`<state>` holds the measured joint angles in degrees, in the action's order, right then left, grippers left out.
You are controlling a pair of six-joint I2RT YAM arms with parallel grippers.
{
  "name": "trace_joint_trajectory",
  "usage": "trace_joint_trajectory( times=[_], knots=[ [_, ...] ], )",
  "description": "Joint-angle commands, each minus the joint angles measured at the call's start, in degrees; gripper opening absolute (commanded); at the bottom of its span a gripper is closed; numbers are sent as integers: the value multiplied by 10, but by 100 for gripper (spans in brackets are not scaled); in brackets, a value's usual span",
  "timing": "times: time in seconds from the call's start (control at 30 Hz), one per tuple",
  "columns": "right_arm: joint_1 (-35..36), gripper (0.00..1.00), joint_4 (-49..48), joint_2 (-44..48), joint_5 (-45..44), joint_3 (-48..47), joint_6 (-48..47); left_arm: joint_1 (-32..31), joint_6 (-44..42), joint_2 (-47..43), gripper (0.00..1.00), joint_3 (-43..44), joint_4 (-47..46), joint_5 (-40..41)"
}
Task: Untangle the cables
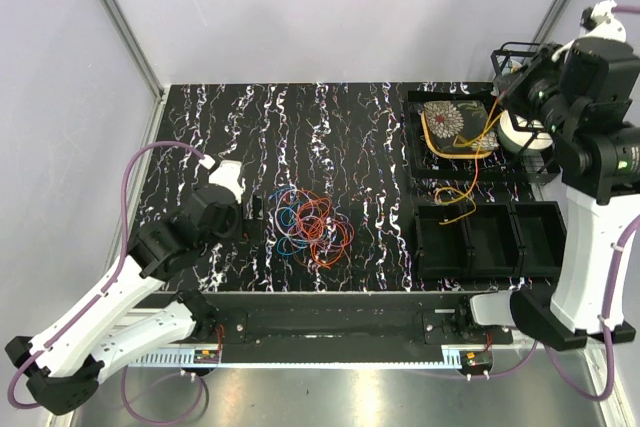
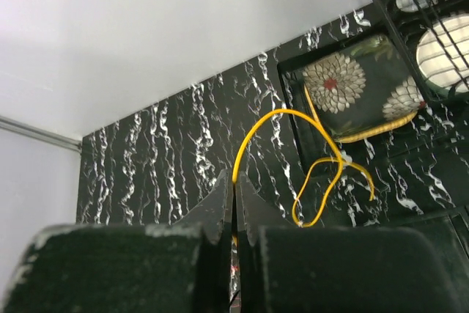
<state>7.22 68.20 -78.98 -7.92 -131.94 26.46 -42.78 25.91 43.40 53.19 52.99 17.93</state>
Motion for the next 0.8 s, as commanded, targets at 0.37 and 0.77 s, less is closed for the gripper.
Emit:
trace_joint_trajectory(
  times=[0.37,0.77],
  knots=[
    [-1,0,-91,179,12,315,16,-1,-4,-21,99,-22,-47,24],
    [-2,0,-122,238,94,462,65,-1,-4,-13,99,-27,-51,27]
  ],
)
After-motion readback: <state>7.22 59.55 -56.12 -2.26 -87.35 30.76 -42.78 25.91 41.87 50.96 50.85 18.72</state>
